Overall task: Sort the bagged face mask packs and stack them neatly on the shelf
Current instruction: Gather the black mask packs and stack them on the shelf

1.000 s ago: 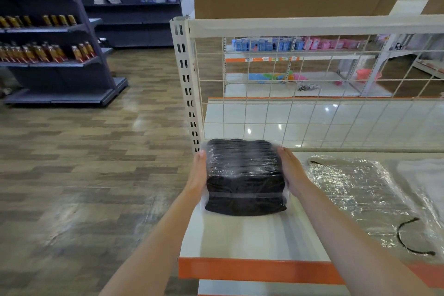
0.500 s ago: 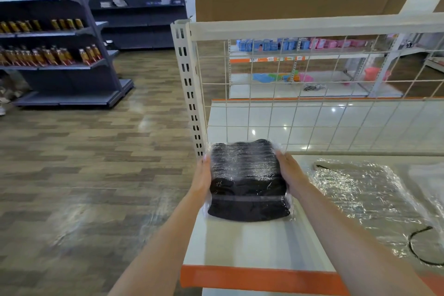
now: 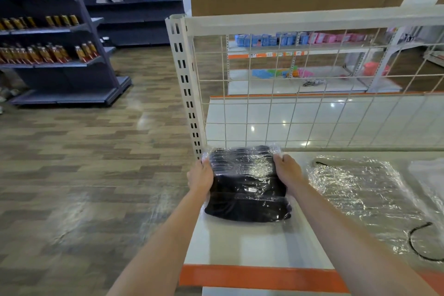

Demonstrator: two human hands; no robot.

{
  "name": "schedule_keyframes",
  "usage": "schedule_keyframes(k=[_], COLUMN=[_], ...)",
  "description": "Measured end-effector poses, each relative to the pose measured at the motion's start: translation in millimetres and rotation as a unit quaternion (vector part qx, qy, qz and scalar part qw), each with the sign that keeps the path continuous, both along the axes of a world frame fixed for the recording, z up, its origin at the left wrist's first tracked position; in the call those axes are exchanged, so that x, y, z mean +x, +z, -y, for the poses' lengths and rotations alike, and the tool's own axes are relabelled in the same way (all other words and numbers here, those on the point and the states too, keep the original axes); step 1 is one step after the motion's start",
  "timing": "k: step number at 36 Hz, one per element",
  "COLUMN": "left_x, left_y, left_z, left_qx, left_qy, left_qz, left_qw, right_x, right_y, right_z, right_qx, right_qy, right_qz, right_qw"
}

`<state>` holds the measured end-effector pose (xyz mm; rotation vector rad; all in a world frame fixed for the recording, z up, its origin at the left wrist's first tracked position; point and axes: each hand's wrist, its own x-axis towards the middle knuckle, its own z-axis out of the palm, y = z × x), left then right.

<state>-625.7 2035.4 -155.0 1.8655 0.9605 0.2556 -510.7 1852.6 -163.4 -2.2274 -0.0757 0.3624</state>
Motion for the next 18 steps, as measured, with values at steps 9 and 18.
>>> schedule_keyframes(k=[9,18], left_x=[-3,-18], left_y=[7,51], left_z=[-6,24], left_qx=[0.078,0.291], left_qy=[-0.028,-0.091], left_qz=[-0.048,-0.03], left_qw=[0.995,0.952], right_x=[-3,-34], right_y=[17,53], right_z=[5,32], right_qx=[-0.042,-0.075], right_qy=[0.018,0.038], right_qz=[0.046,0.13], right_qw=[0.998,0.988])
